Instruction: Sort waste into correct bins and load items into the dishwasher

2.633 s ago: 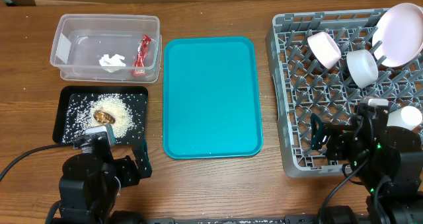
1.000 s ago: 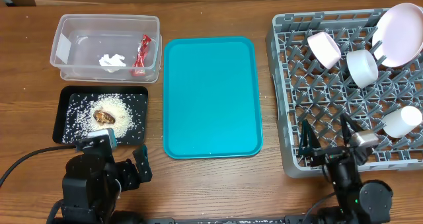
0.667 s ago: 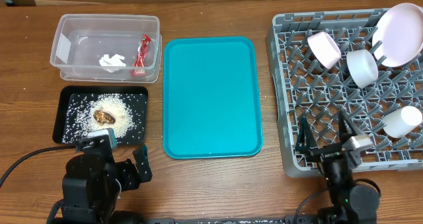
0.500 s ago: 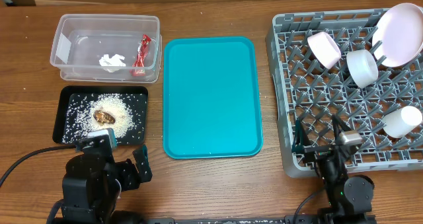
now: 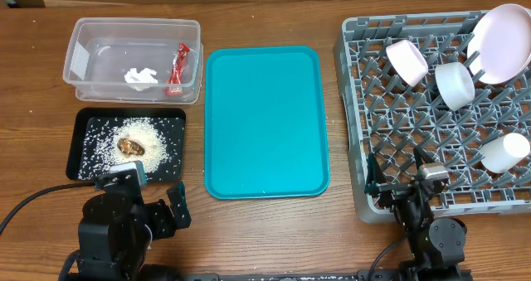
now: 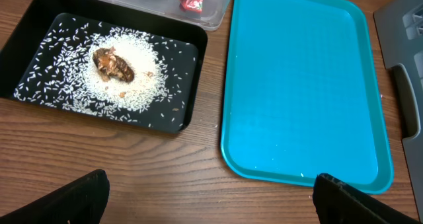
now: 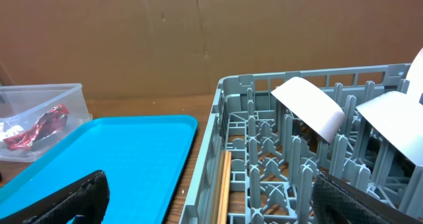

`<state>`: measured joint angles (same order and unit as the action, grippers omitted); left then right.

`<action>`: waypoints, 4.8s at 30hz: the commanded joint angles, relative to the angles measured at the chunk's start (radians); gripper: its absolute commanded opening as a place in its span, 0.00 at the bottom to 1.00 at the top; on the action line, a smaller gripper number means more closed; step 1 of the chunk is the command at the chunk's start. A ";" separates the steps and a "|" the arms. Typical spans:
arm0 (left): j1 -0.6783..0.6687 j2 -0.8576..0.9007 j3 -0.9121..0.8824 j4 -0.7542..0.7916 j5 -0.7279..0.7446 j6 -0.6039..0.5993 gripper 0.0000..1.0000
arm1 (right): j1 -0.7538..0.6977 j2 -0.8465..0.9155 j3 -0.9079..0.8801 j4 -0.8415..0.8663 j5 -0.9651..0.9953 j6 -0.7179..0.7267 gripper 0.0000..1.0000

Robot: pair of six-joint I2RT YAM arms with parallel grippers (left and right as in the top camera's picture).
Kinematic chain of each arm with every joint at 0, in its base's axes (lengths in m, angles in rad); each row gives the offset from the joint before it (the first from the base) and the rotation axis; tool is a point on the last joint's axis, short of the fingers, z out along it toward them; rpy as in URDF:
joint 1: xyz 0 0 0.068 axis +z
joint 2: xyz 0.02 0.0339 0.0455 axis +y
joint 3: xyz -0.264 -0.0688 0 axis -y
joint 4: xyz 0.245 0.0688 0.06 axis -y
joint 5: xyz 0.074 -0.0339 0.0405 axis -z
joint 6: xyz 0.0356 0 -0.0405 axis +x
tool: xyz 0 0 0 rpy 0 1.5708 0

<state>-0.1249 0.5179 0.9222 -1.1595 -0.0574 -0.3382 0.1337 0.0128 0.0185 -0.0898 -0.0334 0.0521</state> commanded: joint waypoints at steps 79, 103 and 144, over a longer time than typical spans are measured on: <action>0.035 -0.514 -0.918 1.084 0.076 0.279 1.00 | 0.006 -0.010 -0.011 0.008 0.007 -0.004 1.00; 0.035 -0.513 -0.917 1.084 0.076 0.279 1.00 | 0.006 -0.010 -0.011 0.008 0.007 -0.004 1.00; 0.035 -0.513 -0.917 1.084 0.076 0.279 1.00 | 0.006 -0.010 -0.011 0.008 0.007 -0.004 1.00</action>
<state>-0.0963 0.0139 0.0090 -0.0761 0.0078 -0.0742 0.1337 0.0128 0.0185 -0.0895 -0.0334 0.0521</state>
